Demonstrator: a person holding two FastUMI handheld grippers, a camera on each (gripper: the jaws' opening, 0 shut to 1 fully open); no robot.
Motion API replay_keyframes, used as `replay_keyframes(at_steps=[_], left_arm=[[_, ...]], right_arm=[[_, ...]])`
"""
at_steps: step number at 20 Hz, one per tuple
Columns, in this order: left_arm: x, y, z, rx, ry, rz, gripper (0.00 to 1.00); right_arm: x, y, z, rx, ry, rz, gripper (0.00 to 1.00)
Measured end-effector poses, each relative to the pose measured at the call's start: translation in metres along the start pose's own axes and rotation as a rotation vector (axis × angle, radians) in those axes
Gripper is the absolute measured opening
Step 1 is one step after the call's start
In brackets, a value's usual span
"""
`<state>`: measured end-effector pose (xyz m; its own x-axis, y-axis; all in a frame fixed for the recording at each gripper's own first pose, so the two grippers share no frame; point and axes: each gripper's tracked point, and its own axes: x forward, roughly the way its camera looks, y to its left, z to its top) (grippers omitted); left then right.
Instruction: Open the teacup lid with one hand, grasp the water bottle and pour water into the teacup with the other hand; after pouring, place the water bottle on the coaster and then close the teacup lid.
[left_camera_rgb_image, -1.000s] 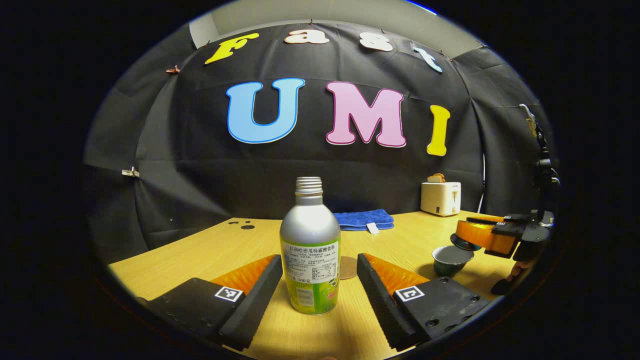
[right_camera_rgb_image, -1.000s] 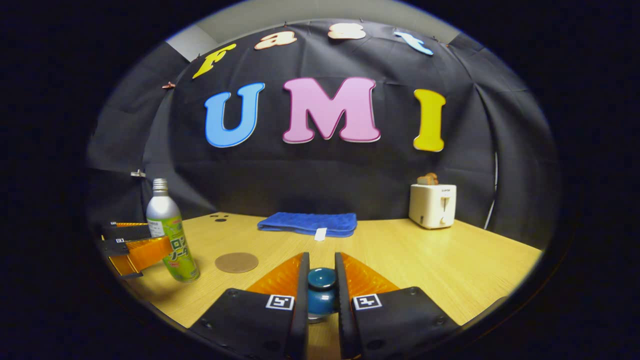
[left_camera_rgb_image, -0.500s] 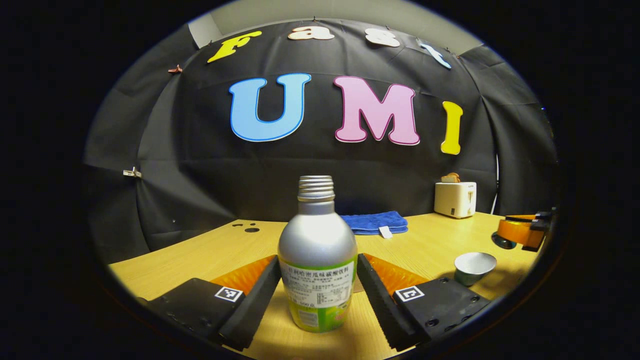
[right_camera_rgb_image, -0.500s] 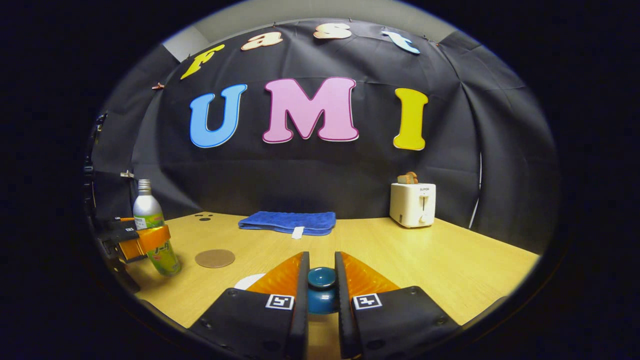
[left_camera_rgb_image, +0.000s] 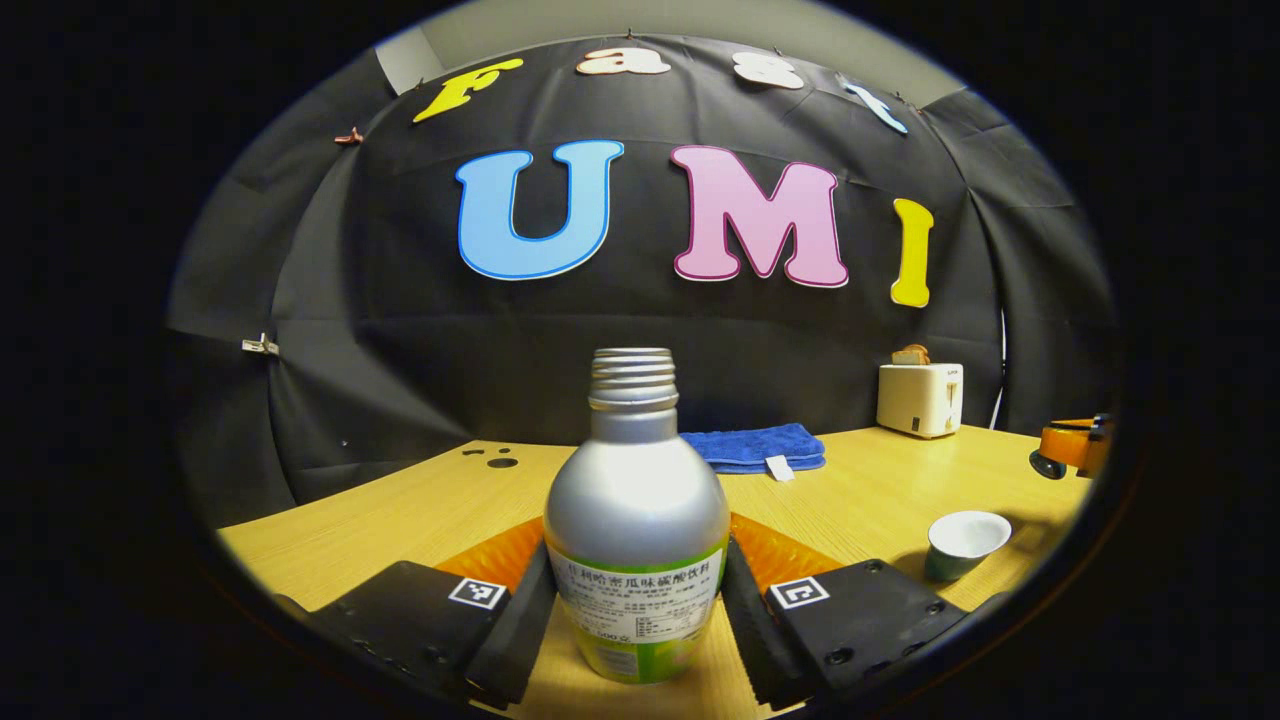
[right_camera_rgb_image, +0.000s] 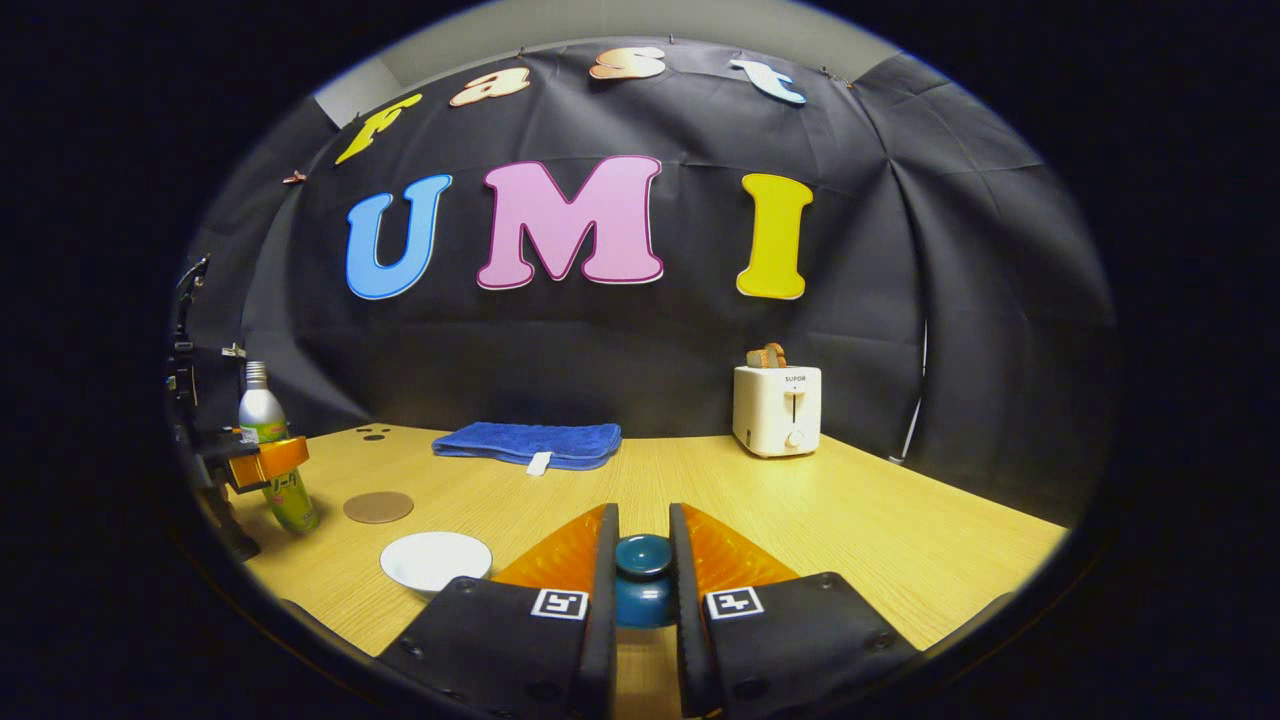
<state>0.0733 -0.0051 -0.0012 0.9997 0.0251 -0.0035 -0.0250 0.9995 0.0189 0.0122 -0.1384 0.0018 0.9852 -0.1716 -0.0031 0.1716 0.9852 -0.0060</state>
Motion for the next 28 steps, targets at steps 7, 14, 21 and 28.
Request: replay_keyframes(at_steps=[7,14,21,28], left_arm=[[0.006,-0.055,0.010,0.379,-0.004,-0.102,0.80],[0.006,-0.096,0.013,0.931,-0.059,-0.198,0.79],[0.009,-0.108,0.005,1.313,-0.072,-0.250,0.79],[0.013,-0.118,-0.002,1.561,-0.063,-0.303,0.79]], right_arm=[[0.011,-0.015,0.001,0.001,0.002,-0.004,0.28],[0.015,-0.027,0.000,0.000,0.003,0.008,0.28],[0.016,-0.030,0.000,0.000,0.003,0.011,0.28],[0.016,-0.029,0.000,-0.001,0.002,0.017,0.28]])
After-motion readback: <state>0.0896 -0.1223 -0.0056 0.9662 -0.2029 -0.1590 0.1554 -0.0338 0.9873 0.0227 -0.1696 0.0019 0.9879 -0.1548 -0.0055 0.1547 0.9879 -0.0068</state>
